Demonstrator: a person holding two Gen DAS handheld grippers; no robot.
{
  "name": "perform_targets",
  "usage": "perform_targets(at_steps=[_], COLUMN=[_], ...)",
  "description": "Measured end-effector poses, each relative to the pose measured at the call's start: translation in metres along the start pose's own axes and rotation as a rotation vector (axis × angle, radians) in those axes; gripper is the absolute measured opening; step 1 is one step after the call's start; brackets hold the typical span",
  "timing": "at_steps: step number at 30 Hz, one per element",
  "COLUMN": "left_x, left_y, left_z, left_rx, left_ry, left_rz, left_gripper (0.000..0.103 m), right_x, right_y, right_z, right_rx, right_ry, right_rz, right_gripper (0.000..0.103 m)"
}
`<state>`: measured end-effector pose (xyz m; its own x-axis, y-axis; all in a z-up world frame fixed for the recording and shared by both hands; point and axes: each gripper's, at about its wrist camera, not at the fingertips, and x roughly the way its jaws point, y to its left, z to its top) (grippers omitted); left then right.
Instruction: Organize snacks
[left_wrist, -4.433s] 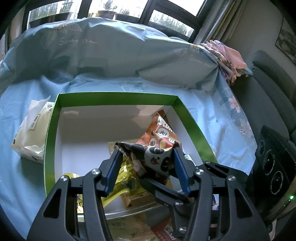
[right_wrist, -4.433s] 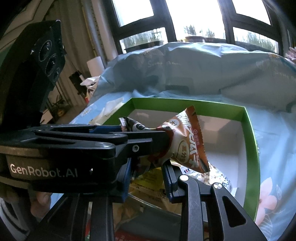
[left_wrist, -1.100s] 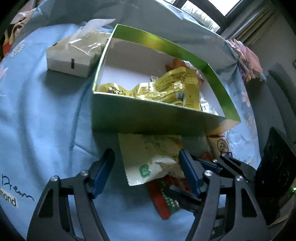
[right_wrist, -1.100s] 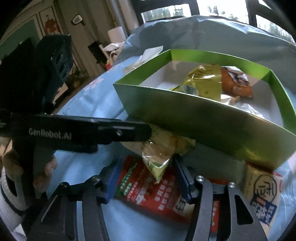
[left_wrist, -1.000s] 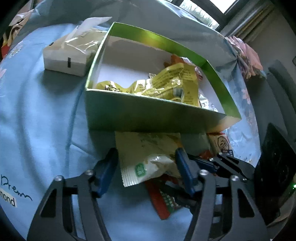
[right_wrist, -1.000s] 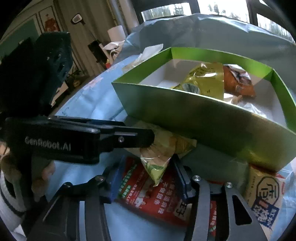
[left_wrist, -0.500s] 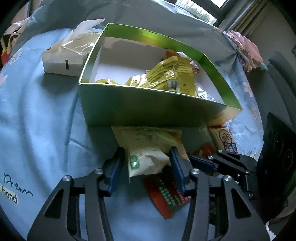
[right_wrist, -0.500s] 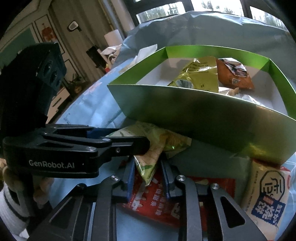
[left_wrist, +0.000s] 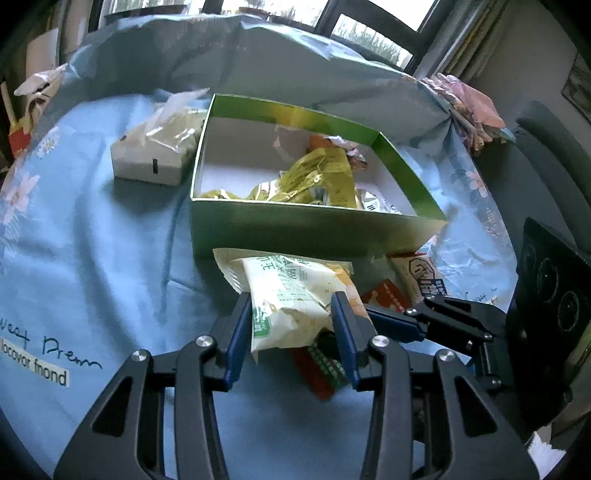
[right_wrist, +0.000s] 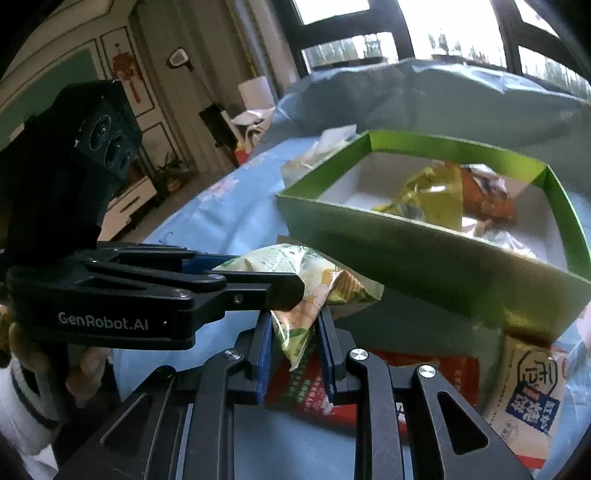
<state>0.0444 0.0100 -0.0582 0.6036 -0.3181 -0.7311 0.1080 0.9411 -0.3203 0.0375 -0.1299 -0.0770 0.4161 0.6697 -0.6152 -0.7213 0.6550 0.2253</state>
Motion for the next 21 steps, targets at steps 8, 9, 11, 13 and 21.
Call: perform_targets(at_steps=[8, 9, 11, 13, 21], left_x=[-0.018, -0.019, -0.020, -0.019, -0.010], left_y=[-0.010, -0.011, -0.014, -0.018, -0.033], left_z=[0.008, 0.012, 0.019, 0.028, 0.066], left_rx=[0.048, 0.049, 0.049, 0.059, 0.114], left_ry=[-0.074, -0.084, -0.099, -0.113, -0.164], left_rz=[0.005, -0.001, -0.015, -0.022, -0.049], left_gripper=[0.042, 0.042, 0.042, 0.042, 0.042], right_x=[-0.018, -0.022, -0.028, -0.033, -0.043], right_y=[0.007, 0.006, 0.004, 0.001, -0.022], right_z=[0.009, 0.011, 0.016, 0.021, 0.051], right_rx=[-0.024, -0.027, -0.026, -0.022, -0.010], right_ry=[-0.071, -0.086, -0.110, -0.128, -0.193], right_rz=[-0.024, -0.031, -0.043, -0.054, -0.104], right_gripper=[0.025, 0.025, 0.025, 0.025, 0.025])
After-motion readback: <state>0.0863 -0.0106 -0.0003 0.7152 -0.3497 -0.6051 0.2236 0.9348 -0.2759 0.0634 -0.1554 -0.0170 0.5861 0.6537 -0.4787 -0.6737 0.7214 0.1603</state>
